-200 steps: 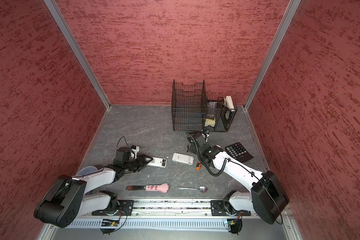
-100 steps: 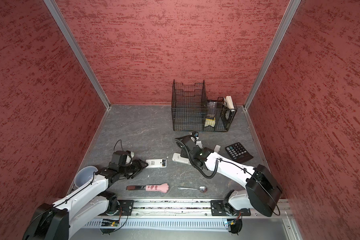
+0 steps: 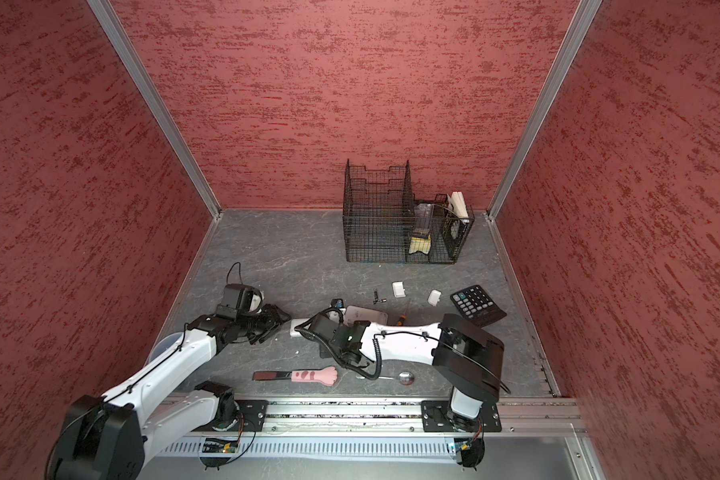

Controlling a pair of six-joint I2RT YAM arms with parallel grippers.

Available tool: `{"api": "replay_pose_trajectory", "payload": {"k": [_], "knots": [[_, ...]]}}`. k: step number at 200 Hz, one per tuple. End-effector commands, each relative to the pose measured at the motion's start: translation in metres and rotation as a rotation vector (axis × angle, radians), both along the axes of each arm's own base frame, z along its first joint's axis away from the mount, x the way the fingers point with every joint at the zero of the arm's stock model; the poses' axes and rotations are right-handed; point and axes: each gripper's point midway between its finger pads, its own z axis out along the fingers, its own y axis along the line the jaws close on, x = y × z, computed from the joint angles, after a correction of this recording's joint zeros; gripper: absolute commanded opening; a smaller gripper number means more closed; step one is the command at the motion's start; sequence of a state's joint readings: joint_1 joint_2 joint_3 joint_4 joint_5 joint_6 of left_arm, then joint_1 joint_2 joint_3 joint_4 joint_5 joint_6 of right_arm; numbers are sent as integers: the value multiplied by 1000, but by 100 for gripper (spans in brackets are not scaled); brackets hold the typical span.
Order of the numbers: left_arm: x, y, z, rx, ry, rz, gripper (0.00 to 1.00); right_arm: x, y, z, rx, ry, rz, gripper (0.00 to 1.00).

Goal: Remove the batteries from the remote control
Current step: 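Set the remote down and open the left gripper while the right moves above it, then move the right gripper to the orange-and-black screwdriver handle and close on it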

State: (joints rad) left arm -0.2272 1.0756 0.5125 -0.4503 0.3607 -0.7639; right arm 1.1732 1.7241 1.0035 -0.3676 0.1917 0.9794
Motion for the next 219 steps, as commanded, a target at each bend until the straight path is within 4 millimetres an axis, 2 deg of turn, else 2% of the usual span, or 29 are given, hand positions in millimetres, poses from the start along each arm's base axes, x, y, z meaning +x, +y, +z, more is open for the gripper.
{"api": "replay_pose_trajectory", "payload": {"k": [1,32,89,173,201,219], "knots": [[23,-3,7,0,-62,-21,52,2,20,8,79,20,-37,1],[32,-5,8,-17,-71,-27,52,6,21,-2,61,16,-49,2],[33,2,11,-38,-89,-13,52,22,16,-20,35,14,-127,2],[34,10,17,-58,-97,20,52,65,21,-18,-30,-48,-121,3],[33,10,17,-65,-94,23,52,66,26,-12,-16,-43,-107,3],[34,10,20,-71,-102,25,52,63,18,1,-2,-50,-124,4]]}}
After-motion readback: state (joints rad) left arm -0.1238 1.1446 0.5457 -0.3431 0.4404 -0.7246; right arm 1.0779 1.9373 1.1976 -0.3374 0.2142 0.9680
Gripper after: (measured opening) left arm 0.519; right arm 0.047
